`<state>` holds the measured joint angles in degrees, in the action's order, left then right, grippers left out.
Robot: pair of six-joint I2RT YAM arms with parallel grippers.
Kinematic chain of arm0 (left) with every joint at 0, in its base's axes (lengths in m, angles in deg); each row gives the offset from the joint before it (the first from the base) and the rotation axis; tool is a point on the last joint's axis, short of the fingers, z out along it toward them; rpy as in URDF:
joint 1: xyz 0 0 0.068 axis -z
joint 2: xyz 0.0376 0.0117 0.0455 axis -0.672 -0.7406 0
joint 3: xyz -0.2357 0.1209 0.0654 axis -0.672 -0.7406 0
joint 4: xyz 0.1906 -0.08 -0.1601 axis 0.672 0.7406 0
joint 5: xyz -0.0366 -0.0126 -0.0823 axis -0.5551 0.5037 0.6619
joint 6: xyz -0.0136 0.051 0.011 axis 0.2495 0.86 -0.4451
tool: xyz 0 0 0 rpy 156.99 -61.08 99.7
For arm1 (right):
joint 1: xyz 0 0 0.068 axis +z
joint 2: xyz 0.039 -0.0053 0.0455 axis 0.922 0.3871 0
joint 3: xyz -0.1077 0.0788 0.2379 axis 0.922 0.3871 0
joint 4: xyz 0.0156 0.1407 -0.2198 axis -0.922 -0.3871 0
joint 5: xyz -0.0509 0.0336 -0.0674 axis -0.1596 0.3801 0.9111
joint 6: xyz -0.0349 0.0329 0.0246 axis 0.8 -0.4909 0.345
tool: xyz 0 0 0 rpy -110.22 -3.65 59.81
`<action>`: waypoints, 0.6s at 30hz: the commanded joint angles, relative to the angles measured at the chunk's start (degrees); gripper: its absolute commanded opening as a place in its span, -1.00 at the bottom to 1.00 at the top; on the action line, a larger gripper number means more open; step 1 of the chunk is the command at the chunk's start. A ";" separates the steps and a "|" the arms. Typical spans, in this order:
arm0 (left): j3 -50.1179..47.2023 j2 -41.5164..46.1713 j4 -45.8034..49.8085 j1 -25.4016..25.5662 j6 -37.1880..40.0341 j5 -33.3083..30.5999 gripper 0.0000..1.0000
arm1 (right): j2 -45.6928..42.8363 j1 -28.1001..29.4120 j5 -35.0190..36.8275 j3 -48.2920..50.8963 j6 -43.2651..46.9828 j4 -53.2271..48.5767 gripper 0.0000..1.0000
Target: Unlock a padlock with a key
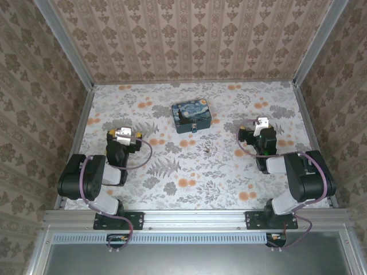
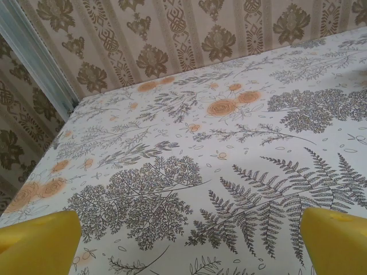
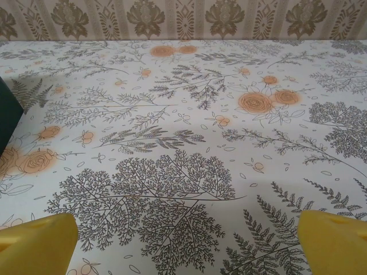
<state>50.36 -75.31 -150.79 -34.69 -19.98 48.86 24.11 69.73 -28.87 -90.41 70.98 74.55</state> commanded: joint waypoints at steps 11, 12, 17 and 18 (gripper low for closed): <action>-0.31 -0.62 -1.46 -0.04 0.13 0.26 1.00 | -0.47 -0.39 0.74 -0.82 0.25 -0.86 1.00; 0.16 -0.70 -0.90 -0.11 0.12 0.01 1.00 | -0.40 -0.47 0.80 -0.94 0.20 -0.88 1.00; 0.29 -0.18 0.19 -0.91 -0.29 2.11 1.00 | -0.47 -1.19 0.43 -1.30 -0.63 -1.49 1.00; 0.40 -0.18 0.27 -1.17 -0.54 2.14 1.00 | -0.44 -1.21 0.45 -1.25 -0.63 -1.44 1.00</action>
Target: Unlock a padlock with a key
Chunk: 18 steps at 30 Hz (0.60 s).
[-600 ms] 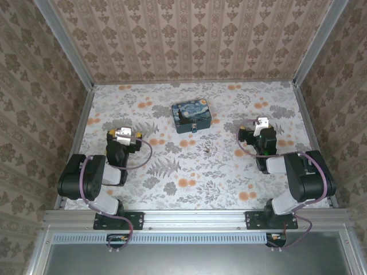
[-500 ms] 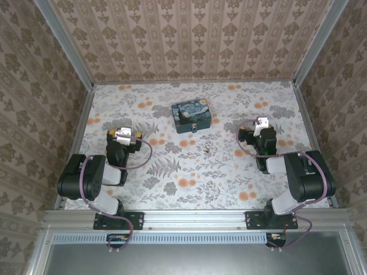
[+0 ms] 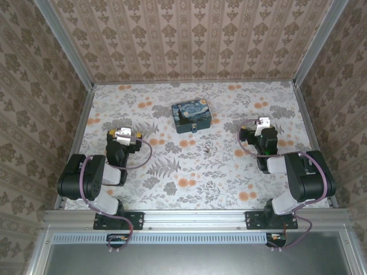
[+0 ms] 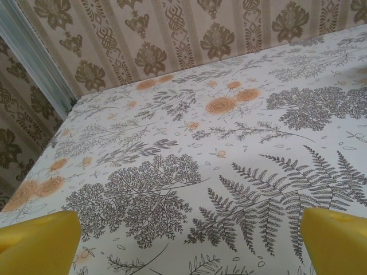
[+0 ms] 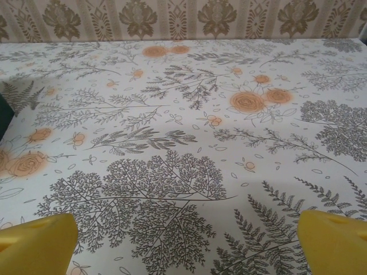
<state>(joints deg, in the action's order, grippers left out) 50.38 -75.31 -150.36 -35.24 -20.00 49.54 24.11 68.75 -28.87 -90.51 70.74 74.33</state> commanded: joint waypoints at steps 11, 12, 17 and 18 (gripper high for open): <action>2.31 11.23 12.73 4.61 2.13 -9.02 1.00 | -16.06 0.50 4.05 -5.36 -2.78 -20.93 0.87; 4.02 16.96 20.77 7.57 3.03 -12.14 1.00 | -20.30 0.50 3.02 -6.79 -5.65 -26.24 0.82; 10.32 33.37 45.03 11.98 -15.27 -6.89 1.00 | -28.64 3.40 -7.62 -10.90 -15.00 -41.25 0.51; 9.79 35.09 45.32 13.21 -17.93 -4.74 1.00 | -28.96 4.80 -9.70 -11.22 -15.59 -42.75 0.48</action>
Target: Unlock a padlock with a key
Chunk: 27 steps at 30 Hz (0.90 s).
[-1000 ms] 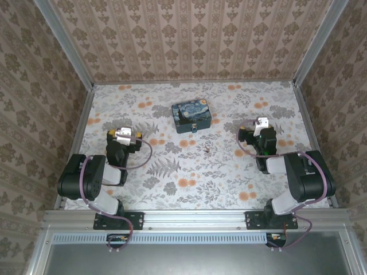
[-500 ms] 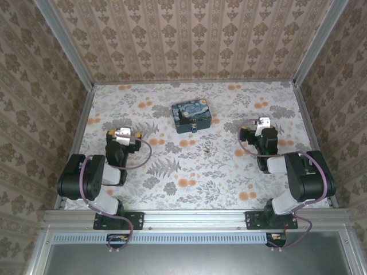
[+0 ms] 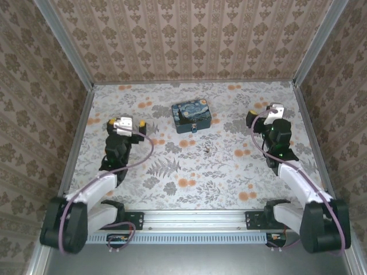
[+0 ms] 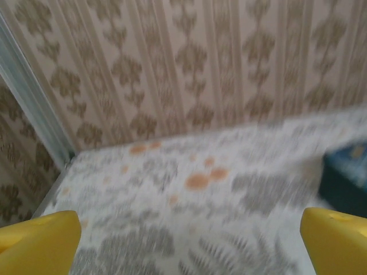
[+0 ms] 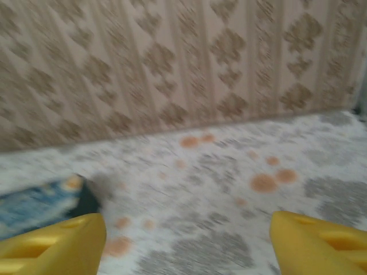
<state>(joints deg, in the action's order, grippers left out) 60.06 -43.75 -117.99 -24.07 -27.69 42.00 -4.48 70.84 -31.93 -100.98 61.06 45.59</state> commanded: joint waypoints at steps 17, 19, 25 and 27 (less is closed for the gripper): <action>4.66 -13.81 14.73 4.39 -28.34 36.56 0.78 | 23.27 18.46 -22.67 -6.66 -13.80 -10.00 0.09; 5.28 -15.09 14.53 4.22 -27.13 36.88 0.78 | 25.81 22.06 -16.04 -7.69 -14.92 -6.90 0.08; 4.99 -14.84 14.76 0.66 -24.26 39.46 0.77 | 32.09 29.55 3.78 -11.93 -18.41 -4.07 0.08; 4.37 -15.05 13.37 -1.39 -24.68 41.91 0.75 | 33.52 30.68 6.60 -12.59 -18.62 -3.28 0.05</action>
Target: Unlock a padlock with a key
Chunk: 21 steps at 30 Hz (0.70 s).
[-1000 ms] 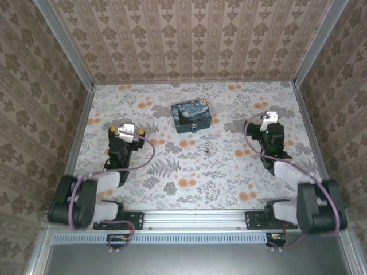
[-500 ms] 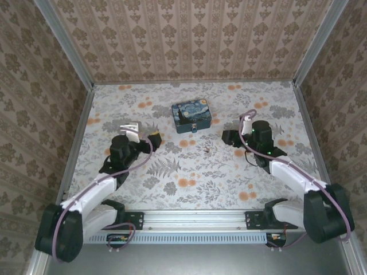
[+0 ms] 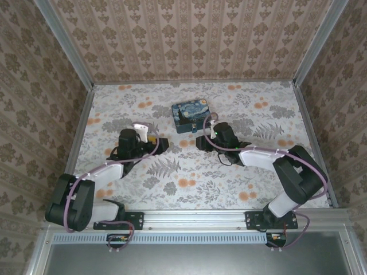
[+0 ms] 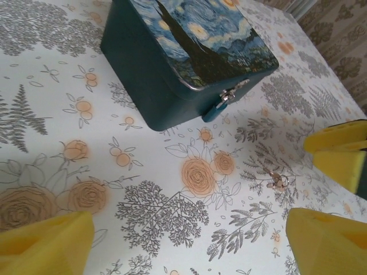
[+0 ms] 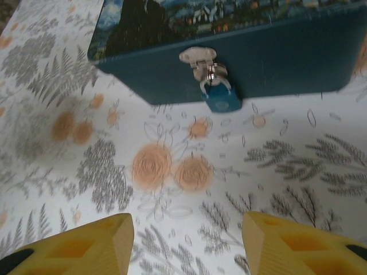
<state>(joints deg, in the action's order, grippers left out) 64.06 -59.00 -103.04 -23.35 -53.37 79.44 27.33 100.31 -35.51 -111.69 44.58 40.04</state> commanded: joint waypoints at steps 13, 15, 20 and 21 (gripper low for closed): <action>-0.10 -1.13 -0.61 -0.67 5.78 6.83 0.70 | -7.72 1.20 8.58 -4.26 -4.08 -24.75 -0.16; 0.07 -1.66 -0.61 -0.25 6.26 6.62 0.70 | -7.40 1.20 8.56 -5.88 -5.68 -29.20 -0.15; 0.09 -2.80 -0.99 0.11 6.60 6.57 0.70 | -5.18 1.22 8.19 -8.40 -9.56 -33.51 -0.09; 0.02 -2.98 -1.30 0.22 6.61 6.56 0.70 | -4.56 1.28 8.11 -8.75 -10.18 -34.01 -0.09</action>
<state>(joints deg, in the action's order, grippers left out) 64.06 -61.56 -103.56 -23.63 -48.48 85.30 21.27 101.73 -28.02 -118.54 37.85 12.63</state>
